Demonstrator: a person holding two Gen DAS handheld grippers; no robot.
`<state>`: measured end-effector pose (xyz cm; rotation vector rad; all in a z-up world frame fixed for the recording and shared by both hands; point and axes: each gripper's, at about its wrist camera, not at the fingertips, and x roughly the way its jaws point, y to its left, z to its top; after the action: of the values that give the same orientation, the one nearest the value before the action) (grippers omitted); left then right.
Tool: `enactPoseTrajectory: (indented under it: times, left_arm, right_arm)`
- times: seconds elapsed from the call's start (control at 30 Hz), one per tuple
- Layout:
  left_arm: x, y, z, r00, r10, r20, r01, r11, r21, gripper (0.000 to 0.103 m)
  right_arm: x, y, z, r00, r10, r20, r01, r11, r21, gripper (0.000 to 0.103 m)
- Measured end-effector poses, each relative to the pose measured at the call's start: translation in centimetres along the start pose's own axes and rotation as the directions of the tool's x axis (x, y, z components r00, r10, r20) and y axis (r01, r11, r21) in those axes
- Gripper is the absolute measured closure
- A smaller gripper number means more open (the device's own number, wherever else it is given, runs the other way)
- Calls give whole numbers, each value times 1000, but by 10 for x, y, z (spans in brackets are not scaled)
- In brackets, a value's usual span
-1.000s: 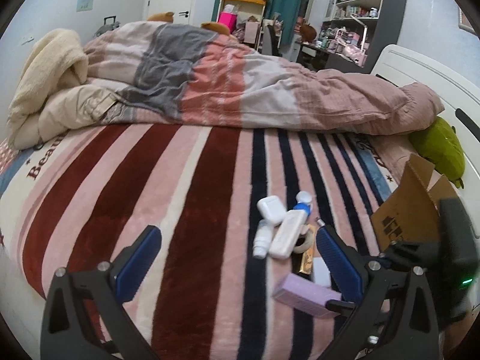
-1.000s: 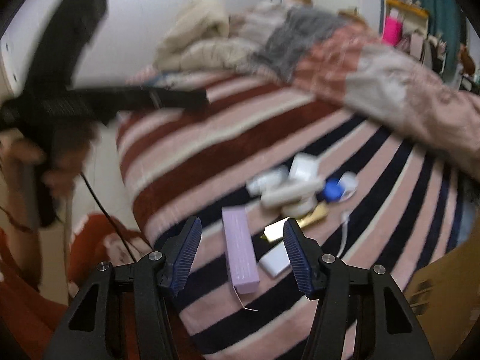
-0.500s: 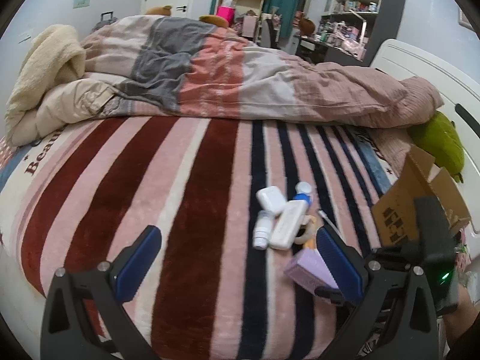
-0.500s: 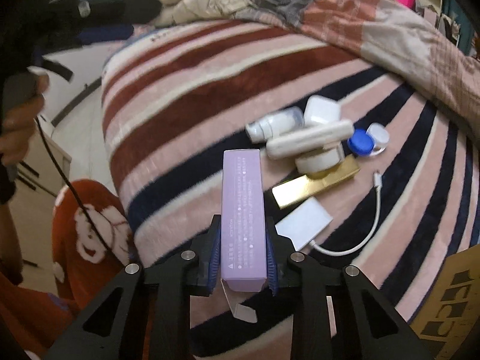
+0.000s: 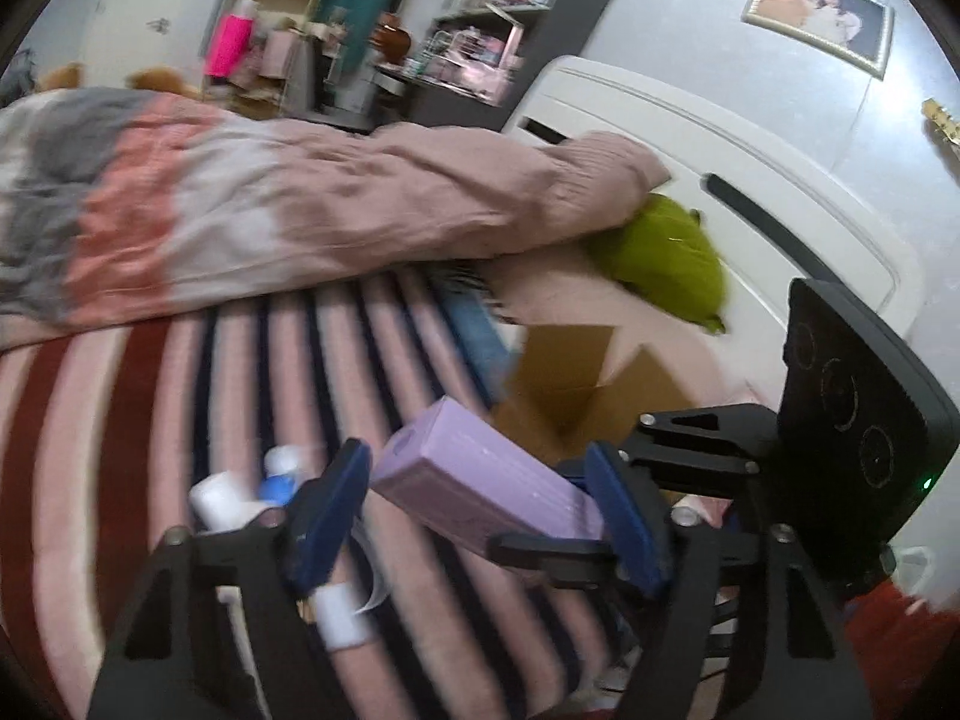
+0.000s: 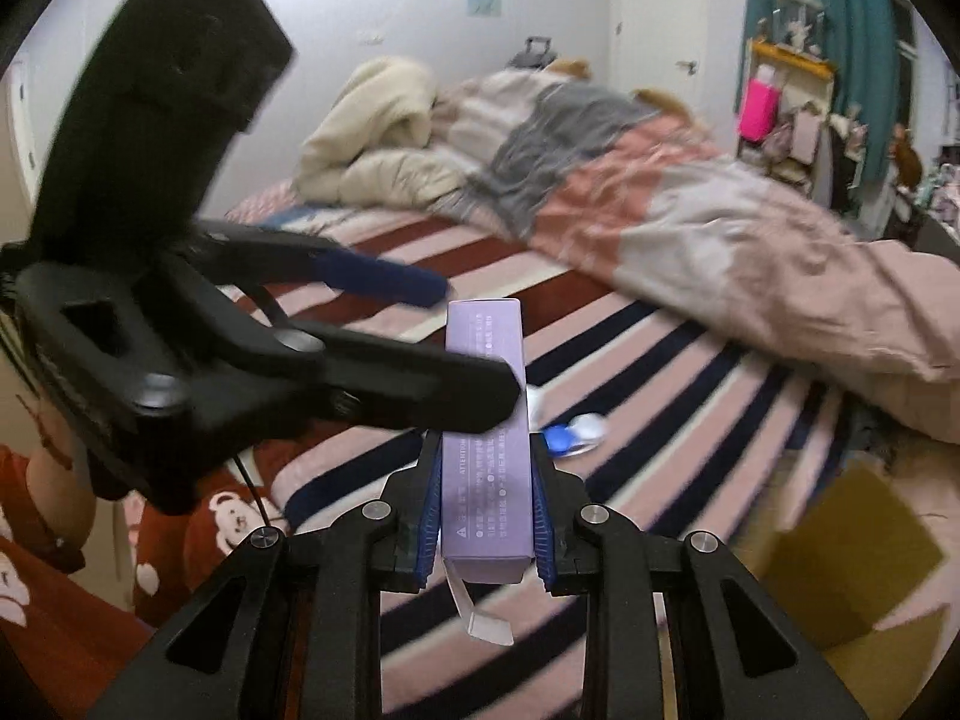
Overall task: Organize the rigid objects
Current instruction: 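Carry the lilac box into the cardboard box and open the right gripper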
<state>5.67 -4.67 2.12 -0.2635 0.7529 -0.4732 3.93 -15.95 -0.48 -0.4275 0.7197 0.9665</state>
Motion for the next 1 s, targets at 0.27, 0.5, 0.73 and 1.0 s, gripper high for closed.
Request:
enactPoseTrajectory:
  times: [0.27,0.5,0.73,1.0]
  left_arm:
    - [83,-55,33,985,-132,-113,137,990,37,50]
    - [150,-69,38,954,-216,-206,217,976,-18,46]
    - [176,-67,37,940,-222,-259,213,975,-63,44]
    - [176,-74,32,950,-141,-278,141,990,-18,44]
  right_arm:
    - [-57,-74,-31,993,-114,21,109,984,144,82]
    - [-77,-114,-67,985,-175,-1,171,962,212,82]
    - [-77,-133,-88,985,-170,-20,168,945,280,83]
    - [-62,-136,-88,982,-175,-75,190,934,302,81]
